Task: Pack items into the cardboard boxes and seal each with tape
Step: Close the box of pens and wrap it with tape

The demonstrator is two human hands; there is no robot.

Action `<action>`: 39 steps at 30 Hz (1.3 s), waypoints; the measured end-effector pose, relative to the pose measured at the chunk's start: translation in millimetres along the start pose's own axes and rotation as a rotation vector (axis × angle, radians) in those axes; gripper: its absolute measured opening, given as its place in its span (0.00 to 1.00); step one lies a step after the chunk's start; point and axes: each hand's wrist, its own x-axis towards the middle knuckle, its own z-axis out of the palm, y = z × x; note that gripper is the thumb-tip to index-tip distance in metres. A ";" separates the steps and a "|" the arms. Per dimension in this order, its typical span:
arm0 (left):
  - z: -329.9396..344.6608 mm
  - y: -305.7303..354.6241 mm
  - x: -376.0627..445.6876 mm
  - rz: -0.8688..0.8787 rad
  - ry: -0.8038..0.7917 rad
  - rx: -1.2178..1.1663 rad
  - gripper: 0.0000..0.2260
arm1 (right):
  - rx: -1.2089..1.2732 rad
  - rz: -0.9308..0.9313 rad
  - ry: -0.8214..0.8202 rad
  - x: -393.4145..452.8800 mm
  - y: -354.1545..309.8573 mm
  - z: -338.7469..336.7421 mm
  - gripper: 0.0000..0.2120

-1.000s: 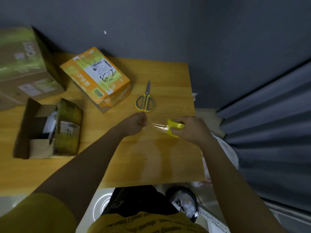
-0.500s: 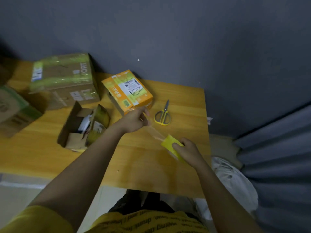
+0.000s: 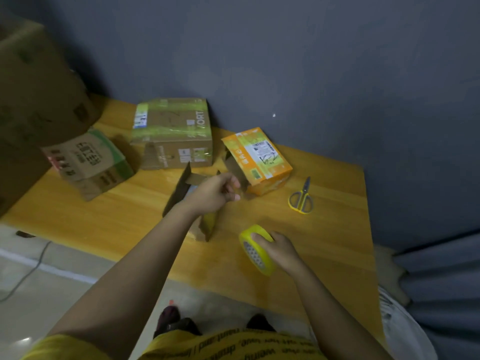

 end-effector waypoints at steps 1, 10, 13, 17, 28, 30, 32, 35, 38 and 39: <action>-10.2 -5.8 -3.2 0.007 -0.008 -0.002 0.07 | 0.007 0.004 0.010 -2.5 -9.5 9.6 0.24; -74.1 -48.2 -29.7 0.140 -0.226 0.106 0.06 | 0.145 0.159 -0.038 -25.7 -50.6 118.8 0.24; -77.6 -62.8 -41.1 0.168 -0.306 0.145 0.06 | 0.176 0.216 -0.097 -30.7 -55.3 150.3 0.25; -85.5 -76.4 -48.4 0.153 -0.324 0.138 0.06 | 0.244 0.255 -0.106 -28.9 -62.4 178.4 0.22; -89.9 -75.1 -41.9 0.198 -0.355 0.204 0.06 | 0.068 -0.274 0.339 -22.8 -96.4 136.5 0.23; -89.6 -76.1 -41.7 0.223 -0.338 0.231 0.06 | 0.118 -0.343 0.298 -19.8 -114.0 128.8 0.17; -91.7 -77.7 -41.1 0.244 -0.305 0.249 0.07 | 0.128 -0.349 0.259 -12.9 -121.7 124.8 0.12; -95.8 -78.5 -41.4 0.211 -0.299 0.202 0.07 | 0.128 -0.333 0.230 -6.0 -119.8 120.8 0.09; -98.7 -77.1 -43.7 0.180 -0.315 0.151 0.08 | 0.068 -0.381 0.201 -2.2 -115.9 122.4 0.02; -99.6 -77.0 -44.6 0.171 -0.324 0.133 0.08 | 0.075 -0.403 0.209 -2.0 -115.6 123.6 0.01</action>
